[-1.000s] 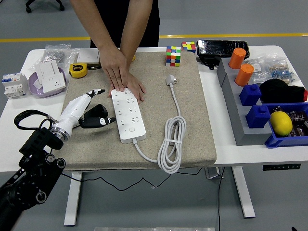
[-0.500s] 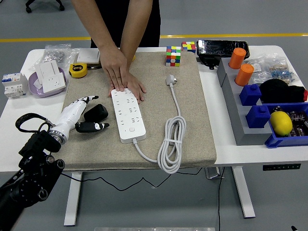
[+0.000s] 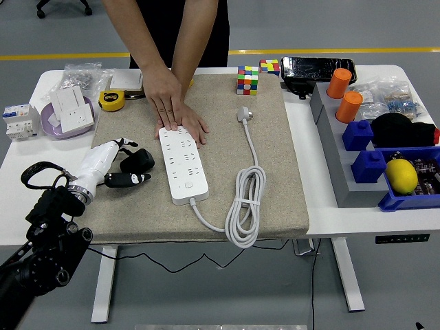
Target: Pick up the plug,place it near the board,insert it into the board,press the button
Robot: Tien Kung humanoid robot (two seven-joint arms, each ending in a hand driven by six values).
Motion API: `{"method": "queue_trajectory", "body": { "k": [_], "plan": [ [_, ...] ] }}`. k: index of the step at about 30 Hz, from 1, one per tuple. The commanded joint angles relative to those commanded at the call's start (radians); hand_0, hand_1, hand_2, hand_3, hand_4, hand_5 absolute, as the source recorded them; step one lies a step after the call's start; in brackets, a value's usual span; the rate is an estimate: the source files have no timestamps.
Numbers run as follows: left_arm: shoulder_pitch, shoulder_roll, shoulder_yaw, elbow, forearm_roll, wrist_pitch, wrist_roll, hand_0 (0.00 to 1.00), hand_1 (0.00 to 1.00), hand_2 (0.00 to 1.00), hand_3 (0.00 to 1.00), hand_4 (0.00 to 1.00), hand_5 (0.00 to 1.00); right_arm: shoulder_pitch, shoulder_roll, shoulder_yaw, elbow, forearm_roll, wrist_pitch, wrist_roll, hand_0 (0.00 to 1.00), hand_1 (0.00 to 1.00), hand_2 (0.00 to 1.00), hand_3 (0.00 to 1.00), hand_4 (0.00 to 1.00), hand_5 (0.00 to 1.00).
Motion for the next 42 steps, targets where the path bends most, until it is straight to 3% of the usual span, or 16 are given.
{"method": "queue_trajectory", "body": {
  "k": [3, 4, 9, 10, 15, 16, 21, 22, 27, 28, 33, 34, 42],
  "plan": [
    [-0.004, -0.001, -0.003, 0.003, 0.009, 0.007, 0.002, 0.748, 0.713, 0.616, 0.709, 0.998, 0.375, 0.001, -0.001, -0.001, 0.0, 0.001, 0.0, 0.001, 0.947, 0.91, 0.851, 0.889, 0.998, 0.998],
    [-0.005, -0.001, -0.004, 0.005, 0.01, 0.007, 0.003, 0.704, 0.68, 0.548, 0.57, 0.915, 0.398, 0.001, -0.001, -0.001, 0.0, 0.0, 0.0, 0.0, 0.947, 0.91, 0.851, 0.888, 0.998, 0.998],
    [-0.008, -0.003, -0.004, 0.012, 0.01, 0.006, 0.007, 0.704, 0.68, 0.548, 0.57, 0.915, 0.398, -0.001, -0.003, -0.002, 0.0, 0.0, 0.0, 0.0, 0.947, 0.91, 0.851, 0.888, 0.998, 0.998],
    [-0.009, -0.004, -0.004, 0.013, 0.01, 0.007, 0.007, 0.678, 0.661, 0.484, 0.47, 0.824, 0.386, -0.001, -0.003, -0.002, 0.0, -0.001, 0.0, -0.001, 0.947, 0.91, 0.851, 0.888, 0.998, 0.998],
    [-0.012, -0.004, -0.002, 0.012, 0.01, 0.009, 0.008, 0.678, 0.661, 0.484, 0.47, 0.824, 0.386, 0.0, -0.005, -0.004, 0.0, 0.0, -0.001, -0.001, 0.947, 0.91, 0.851, 0.888, 0.998, 0.998],
    [-0.013, -0.004, -0.001, 0.012, 0.01, 0.01, 0.008, 0.637, 0.607, 0.405, 0.41, 0.6, 0.358, 0.0, -0.005, -0.004, 0.0, 0.0, -0.001, -0.001, 0.947, 0.91, 0.851, 0.888, 0.998, 0.998],
    [-0.013, -0.004, 0.001, 0.015, 0.01, 0.011, 0.009, 0.637, 0.607, 0.405, 0.41, 0.6, 0.358, 0.0, -0.006, -0.006, 0.0, 0.001, -0.001, 0.0, 0.947, 0.91, 0.851, 0.888, 0.998, 0.998],
    [-0.012, -0.005, 0.001, 0.016, 0.01, 0.011, 0.008, 0.59, 0.528, 0.375, 0.384, 0.507, 0.356, 0.0, -0.007, -0.007, 0.0, 0.001, -0.001, 0.0, 0.947, 0.91, 0.851, 0.888, 0.998, 0.998],
    [-0.011, -0.004, 0.003, 0.016, 0.01, 0.008, 0.01, 0.59, 0.528, 0.375, 0.384, 0.507, 0.356, -0.001, -0.008, -0.006, 0.0, 0.001, -0.002, -0.001, 0.947, 0.91, 0.851, 0.888, 0.998, 0.998],
    [-0.011, -0.004, 0.003, 0.016, 0.01, 0.008, 0.01, 0.571, 0.483, 0.364, 0.379, 0.436, 0.248, -0.001, -0.008, -0.005, 0.0, 0.001, -0.002, 0.0, 0.947, 0.91, 0.851, 0.888, 0.998, 0.998],
    [-0.007, 0.003, 0.011, -0.002, 0.01, 0.008, 0.013, 0.571, 0.483, 0.364, 0.379, 0.436, 0.248, -0.002, -0.007, 0.0, 0.0, 0.0, -0.003, 0.0, 0.947, 0.91, 0.851, 0.888, 0.998, 0.998],
    [-0.006, 0.006, 0.014, -0.01, 0.01, 0.008, 0.012, 0.542, 0.452, 0.354, 0.373, 0.442, 0.134, -0.002, -0.007, 0.0, 0.0, 0.001, -0.003, 0.0, 0.947, 0.91, 0.851, 0.888, 0.998, 0.998],
    [0.0, 0.035, 0.05, -0.091, -0.097, -0.008, 0.01, 0.524, 0.436, 0.339, 0.362, 0.446, 0.128, -0.001, -0.005, 0.006, 0.0, 0.0, -0.004, 0.0, 0.947, 0.91, 0.851, 0.889, 0.998, 0.998]
  ]
}}
